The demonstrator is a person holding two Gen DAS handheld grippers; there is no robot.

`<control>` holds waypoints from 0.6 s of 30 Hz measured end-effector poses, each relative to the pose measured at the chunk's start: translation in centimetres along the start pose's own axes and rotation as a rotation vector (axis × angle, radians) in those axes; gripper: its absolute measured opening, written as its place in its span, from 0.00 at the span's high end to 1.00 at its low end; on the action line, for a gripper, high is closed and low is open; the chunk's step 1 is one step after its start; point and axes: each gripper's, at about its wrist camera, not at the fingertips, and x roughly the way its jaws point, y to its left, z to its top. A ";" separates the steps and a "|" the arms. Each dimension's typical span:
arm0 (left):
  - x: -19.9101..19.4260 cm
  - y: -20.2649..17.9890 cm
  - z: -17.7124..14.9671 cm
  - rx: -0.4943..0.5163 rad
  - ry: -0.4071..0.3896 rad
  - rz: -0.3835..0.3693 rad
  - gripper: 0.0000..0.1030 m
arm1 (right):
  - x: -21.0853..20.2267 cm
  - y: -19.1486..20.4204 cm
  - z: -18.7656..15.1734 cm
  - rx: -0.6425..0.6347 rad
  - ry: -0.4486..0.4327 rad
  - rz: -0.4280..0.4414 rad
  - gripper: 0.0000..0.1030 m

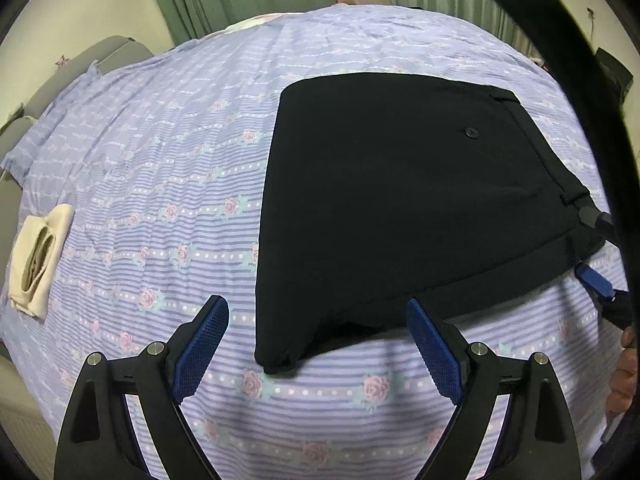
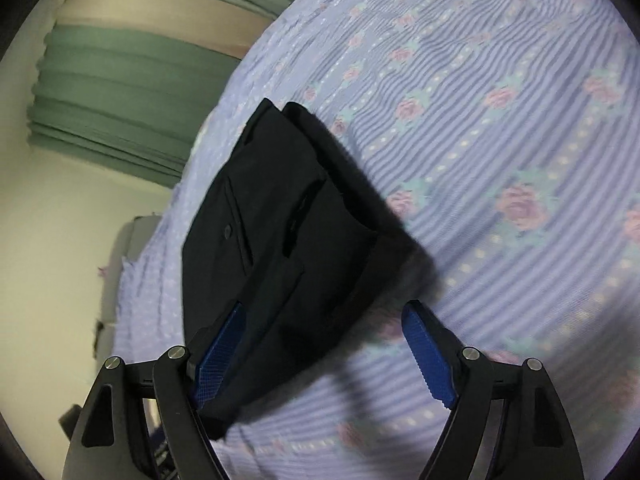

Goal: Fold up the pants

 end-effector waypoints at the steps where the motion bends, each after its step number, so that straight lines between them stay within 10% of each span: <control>1: 0.2 0.1 0.1 -0.008 -0.004 0.000 0.12 | 0.4 0.0 0.0 0.002 -0.007 0.006 0.14; 10: 2.2 1.9 2.0 -0.197 -0.018 -0.090 0.12 | 1.8 0.8 0.6 0.140 -0.112 0.104 0.04; 18: 3.8 2.9 3.0 -0.241 -0.025 -0.168 0.12 | 4.6 2.2 2.2 0.134 -0.111 0.017 0.14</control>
